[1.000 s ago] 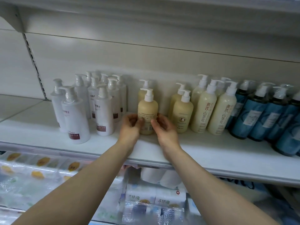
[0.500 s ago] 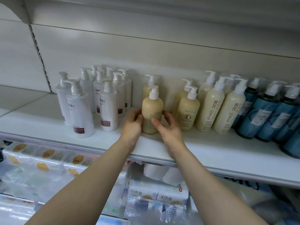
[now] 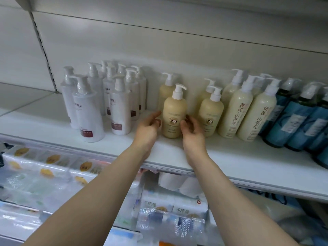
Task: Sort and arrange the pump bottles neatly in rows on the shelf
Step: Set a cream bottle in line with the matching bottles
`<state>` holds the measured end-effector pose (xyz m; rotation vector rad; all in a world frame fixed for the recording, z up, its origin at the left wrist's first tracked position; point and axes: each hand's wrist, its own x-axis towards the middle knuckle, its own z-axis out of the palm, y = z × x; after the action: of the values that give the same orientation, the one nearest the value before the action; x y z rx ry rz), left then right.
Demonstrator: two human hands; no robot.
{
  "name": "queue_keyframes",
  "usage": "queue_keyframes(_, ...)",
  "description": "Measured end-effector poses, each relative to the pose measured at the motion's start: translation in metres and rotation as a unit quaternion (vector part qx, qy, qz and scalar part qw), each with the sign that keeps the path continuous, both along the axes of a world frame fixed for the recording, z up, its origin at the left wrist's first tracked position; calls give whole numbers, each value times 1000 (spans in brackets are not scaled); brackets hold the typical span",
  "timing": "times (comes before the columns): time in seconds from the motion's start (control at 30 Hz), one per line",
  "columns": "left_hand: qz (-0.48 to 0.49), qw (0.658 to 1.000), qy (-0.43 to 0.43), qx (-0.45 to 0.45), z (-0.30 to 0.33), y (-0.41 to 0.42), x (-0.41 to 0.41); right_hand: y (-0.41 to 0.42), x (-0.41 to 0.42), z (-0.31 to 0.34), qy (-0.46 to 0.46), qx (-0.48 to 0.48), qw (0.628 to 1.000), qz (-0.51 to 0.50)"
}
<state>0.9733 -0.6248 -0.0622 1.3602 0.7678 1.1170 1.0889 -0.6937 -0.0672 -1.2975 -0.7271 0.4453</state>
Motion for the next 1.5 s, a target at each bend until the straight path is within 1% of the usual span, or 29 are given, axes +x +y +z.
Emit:
queue_keyframes(0.07, -4, 999, 22, 34, 3, -3, 0, 2, 2, 1, -5, 3, 1000, 20)
queue_keyframes(0.2, -12, 1000, 14, 14, 1, -2, -2, 1, 0, -3, -27, -12, 998, 52)
queue_keyframes(0.3, -27, 999, -19, -9, -3, -4, 0, -2, -1, -4, -18, -1, 999, 45)
queue_keyframes(0.37, -36, 999, -23, -6, -4, -2, 1, -4, -1, 0, -4, 6, 999, 42)
queue_keyframes(0.53, -62, 998, -15, 14, -4, 0, -1, -7, -3, 3, 16, 7, 999, 34)
queue_keyframes(0.63, -67, 997, -23, 15, -4, 4, -2, -7, -3, 7, 17, 3, 999, 40)
queue_keyframes(0.73, -74, 997, -13, 12, -5, 12, -3, -8, -2, 9, 12, -3, 999, 39)
queue_keyframes(0.87, -96, 995, -6, -5, -1, 12, 0, -17, 5, 13, -18, -23, 1000, 13)
queue_keyframes(1.0, -120, 992, -7, -35, 3, -6, 11, -40, 16, 16, -17, -29, 999, -31)
queue_keyframes(1.23, -153, 987, 15, -40, 2, -43, 50, -94, 52, 18, -33, -72, 995, -58)
queue_keyframes(1.4, -145, 988, 28, -39, 3, -72, 85, -124, 74, 24, -55, -79, 992, -77)
queue_keyframes(1.5, -131, 990, 32, -37, 5, -81, 89, -134, 75, 29, -58, -88, 987, -121)
